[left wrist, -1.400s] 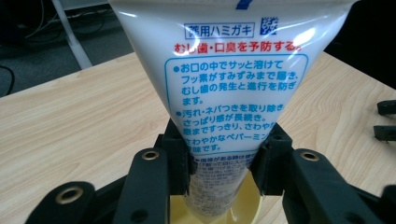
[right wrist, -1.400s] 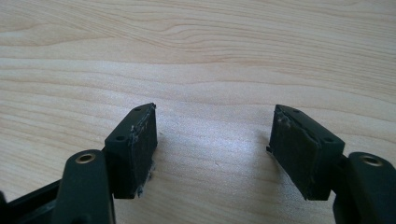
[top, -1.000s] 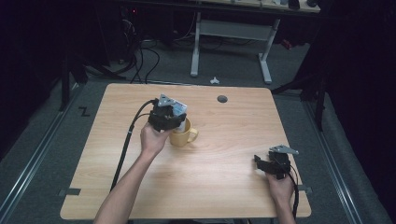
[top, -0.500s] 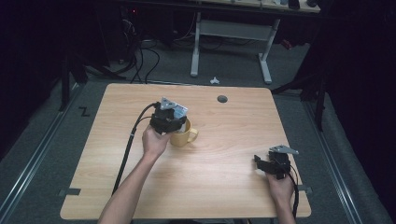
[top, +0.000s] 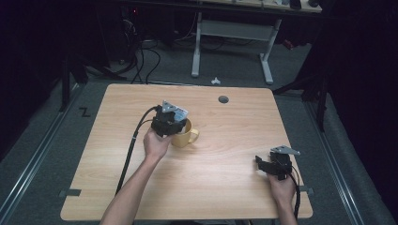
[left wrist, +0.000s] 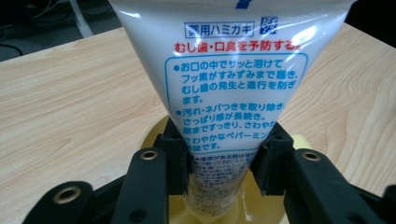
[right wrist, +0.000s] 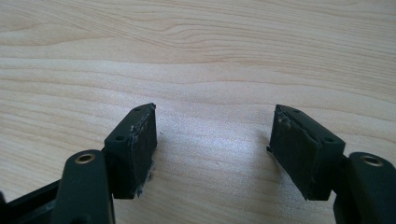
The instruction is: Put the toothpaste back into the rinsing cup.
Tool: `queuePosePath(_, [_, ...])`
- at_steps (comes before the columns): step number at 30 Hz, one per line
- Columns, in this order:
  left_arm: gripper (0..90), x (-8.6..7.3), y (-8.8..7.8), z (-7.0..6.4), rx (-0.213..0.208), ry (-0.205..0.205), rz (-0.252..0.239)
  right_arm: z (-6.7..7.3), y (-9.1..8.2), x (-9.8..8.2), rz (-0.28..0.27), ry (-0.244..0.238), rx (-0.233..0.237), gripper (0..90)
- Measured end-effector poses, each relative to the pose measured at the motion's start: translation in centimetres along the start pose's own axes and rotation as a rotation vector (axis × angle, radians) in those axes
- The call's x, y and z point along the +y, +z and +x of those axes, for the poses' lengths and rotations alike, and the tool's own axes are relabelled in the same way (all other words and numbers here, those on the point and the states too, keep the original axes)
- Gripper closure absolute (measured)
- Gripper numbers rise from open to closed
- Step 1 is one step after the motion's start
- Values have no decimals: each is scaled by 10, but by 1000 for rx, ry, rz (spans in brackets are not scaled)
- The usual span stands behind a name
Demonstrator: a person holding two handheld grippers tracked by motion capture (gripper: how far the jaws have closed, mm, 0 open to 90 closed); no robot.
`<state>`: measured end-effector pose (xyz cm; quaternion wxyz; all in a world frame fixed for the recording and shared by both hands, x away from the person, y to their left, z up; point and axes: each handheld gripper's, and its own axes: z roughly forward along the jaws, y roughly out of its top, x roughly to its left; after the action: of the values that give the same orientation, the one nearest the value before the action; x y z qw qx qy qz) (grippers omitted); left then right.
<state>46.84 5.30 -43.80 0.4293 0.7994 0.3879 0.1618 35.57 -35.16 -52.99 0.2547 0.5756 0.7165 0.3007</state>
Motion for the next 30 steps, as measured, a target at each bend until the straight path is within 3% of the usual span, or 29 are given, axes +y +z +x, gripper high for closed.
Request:
queuePosePath(13, [620, -2, 6, -3, 5, 21, 11, 0, 0, 0, 0, 0, 1, 319])
queuePosePath(30, [611, -15, 14, 0, 13, 13, 28, 0, 0, 0, 0, -3, 1, 318])
